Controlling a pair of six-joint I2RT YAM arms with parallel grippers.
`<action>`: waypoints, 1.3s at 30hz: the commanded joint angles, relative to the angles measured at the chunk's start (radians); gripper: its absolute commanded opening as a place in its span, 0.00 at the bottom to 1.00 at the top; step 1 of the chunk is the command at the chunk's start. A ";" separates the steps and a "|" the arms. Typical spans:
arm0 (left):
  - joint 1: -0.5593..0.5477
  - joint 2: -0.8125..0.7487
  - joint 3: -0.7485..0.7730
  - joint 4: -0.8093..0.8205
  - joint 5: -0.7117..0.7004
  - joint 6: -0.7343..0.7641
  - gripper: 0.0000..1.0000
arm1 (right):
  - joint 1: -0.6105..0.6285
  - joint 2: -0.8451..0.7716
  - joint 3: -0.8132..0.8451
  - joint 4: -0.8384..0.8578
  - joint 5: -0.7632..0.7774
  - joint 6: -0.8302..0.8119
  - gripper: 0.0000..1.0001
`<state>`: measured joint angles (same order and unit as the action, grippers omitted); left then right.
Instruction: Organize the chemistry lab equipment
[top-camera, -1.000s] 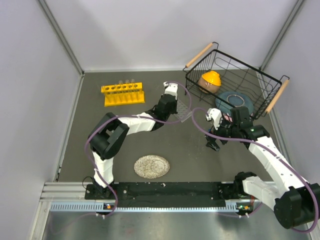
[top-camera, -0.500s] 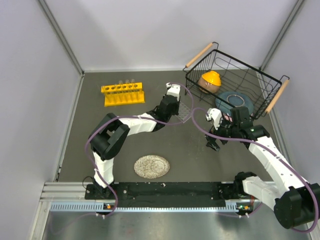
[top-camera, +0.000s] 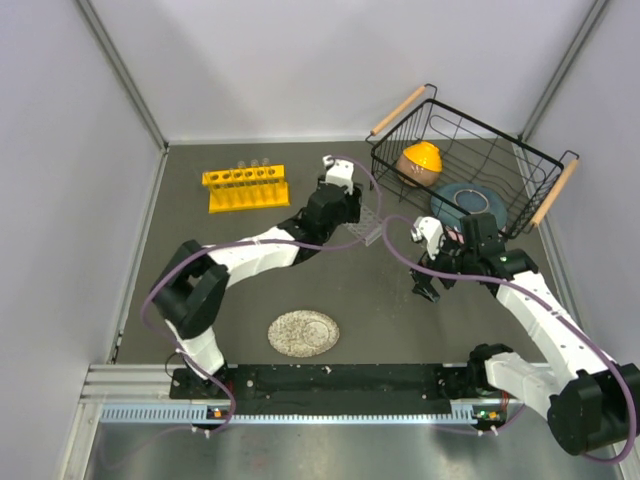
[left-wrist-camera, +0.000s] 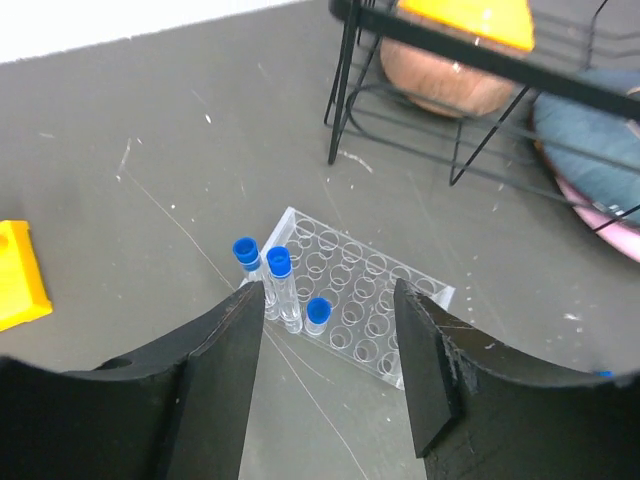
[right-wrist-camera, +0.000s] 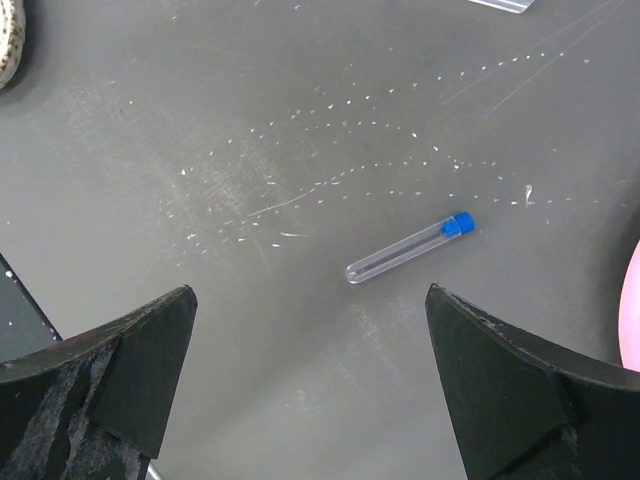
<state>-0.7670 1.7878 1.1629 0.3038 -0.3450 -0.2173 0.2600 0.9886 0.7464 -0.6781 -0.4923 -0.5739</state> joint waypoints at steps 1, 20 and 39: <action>-0.002 -0.172 -0.048 -0.012 0.005 0.016 0.64 | 0.013 0.004 0.008 0.028 0.006 0.009 0.99; 0.199 -1.082 -0.680 -0.271 0.244 -0.269 0.99 | -0.044 0.194 0.051 0.144 0.103 0.246 0.99; 0.198 -1.510 -0.939 -0.434 0.383 -0.473 0.99 | -0.041 0.516 0.130 0.141 0.218 0.339 0.46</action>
<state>-0.5682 0.2886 0.2478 -0.1741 -0.0326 -0.6151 0.2203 1.4818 0.8272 -0.5591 -0.3019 -0.2558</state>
